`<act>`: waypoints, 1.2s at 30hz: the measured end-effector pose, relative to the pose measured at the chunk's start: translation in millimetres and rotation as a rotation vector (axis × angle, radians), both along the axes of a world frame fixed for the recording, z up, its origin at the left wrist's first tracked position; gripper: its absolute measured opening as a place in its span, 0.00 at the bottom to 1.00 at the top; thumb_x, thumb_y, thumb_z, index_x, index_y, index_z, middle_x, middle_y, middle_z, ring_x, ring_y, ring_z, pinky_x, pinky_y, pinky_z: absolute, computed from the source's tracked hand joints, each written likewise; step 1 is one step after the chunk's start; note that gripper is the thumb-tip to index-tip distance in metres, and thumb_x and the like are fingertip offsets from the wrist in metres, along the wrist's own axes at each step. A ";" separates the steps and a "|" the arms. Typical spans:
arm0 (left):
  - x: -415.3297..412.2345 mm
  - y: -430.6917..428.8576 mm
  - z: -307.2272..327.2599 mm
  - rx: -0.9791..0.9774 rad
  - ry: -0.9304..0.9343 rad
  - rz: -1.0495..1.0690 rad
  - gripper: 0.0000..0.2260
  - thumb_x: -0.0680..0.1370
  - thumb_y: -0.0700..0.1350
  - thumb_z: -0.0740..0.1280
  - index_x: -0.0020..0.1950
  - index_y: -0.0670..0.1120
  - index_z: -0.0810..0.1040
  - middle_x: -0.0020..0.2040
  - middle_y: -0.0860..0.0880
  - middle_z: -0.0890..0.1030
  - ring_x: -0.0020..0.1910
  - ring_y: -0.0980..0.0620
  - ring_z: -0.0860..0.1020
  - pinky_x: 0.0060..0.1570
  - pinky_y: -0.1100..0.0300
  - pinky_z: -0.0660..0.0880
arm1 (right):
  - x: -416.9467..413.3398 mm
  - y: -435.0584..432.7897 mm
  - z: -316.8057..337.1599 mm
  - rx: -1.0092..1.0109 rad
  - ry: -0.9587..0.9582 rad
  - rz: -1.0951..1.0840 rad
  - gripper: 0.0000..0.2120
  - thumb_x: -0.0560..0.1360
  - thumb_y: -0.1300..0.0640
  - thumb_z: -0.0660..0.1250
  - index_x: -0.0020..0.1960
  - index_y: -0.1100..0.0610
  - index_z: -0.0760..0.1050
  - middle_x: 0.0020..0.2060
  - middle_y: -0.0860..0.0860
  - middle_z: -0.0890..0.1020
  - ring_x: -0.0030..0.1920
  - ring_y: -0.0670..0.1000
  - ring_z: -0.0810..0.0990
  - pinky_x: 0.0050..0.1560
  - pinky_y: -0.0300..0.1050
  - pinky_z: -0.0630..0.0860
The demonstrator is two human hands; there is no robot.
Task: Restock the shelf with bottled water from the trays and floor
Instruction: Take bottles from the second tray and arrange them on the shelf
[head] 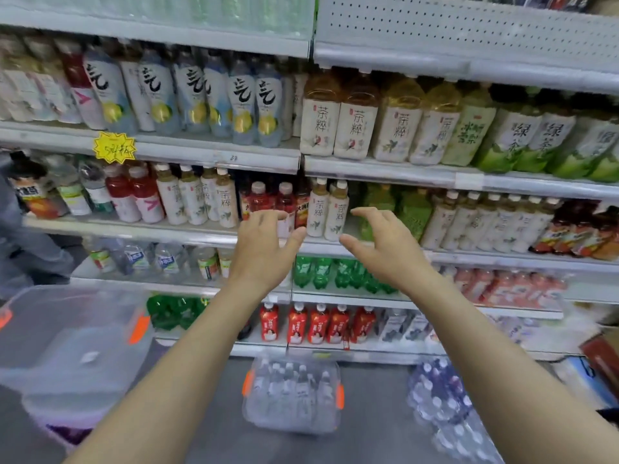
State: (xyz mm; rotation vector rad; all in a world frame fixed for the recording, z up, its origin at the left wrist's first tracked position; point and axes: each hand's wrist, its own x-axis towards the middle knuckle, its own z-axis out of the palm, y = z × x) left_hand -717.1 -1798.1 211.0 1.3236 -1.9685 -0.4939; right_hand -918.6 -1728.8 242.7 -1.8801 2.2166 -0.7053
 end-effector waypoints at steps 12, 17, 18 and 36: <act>-23.7 -121.5 -132.1 0.341 -0.137 -0.045 0.22 0.81 0.56 0.64 0.70 0.47 0.72 0.71 0.46 0.70 0.73 0.46 0.64 0.67 0.54 0.63 | -12.1 -122.9 -142.5 0.313 -0.096 -0.063 0.29 0.79 0.40 0.66 0.77 0.49 0.66 0.72 0.54 0.70 0.72 0.57 0.70 0.67 0.50 0.70; -30.6 -140.3 -225.2 0.494 -0.216 -0.047 0.20 0.80 0.55 0.65 0.66 0.44 0.76 0.64 0.44 0.75 0.65 0.42 0.70 0.63 0.53 0.66 | -23.1 -143.1 -237.4 0.502 -0.157 -0.047 0.29 0.79 0.42 0.67 0.77 0.50 0.66 0.71 0.54 0.70 0.71 0.57 0.70 0.66 0.49 0.69; -31.6 -142.7 -247.5 0.526 -0.237 -0.041 0.19 0.80 0.55 0.66 0.64 0.44 0.76 0.63 0.43 0.75 0.65 0.41 0.71 0.63 0.52 0.67 | -26.6 -145.4 -260.8 0.539 -0.154 -0.038 0.28 0.80 0.43 0.67 0.76 0.50 0.66 0.71 0.55 0.71 0.71 0.57 0.70 0.65 0.48 0.69; -52.5 -109.4 -704.5 1.151 -0.270 0.252 0.28 0.79 0.55 0.68 0.73 0.41 0.70 0.70 0.39 0.73 0.71 0.41 0.69 0.70 0.52 0.62 | -61.7 -141.1 -758.5 1.141 -0.465 -0.192 0.22 0.80 0.43 0.67 0.66 0.56 0.75 0.62 0.51 0.79 0.64 0.55 0.77 0.51 0.39 0.68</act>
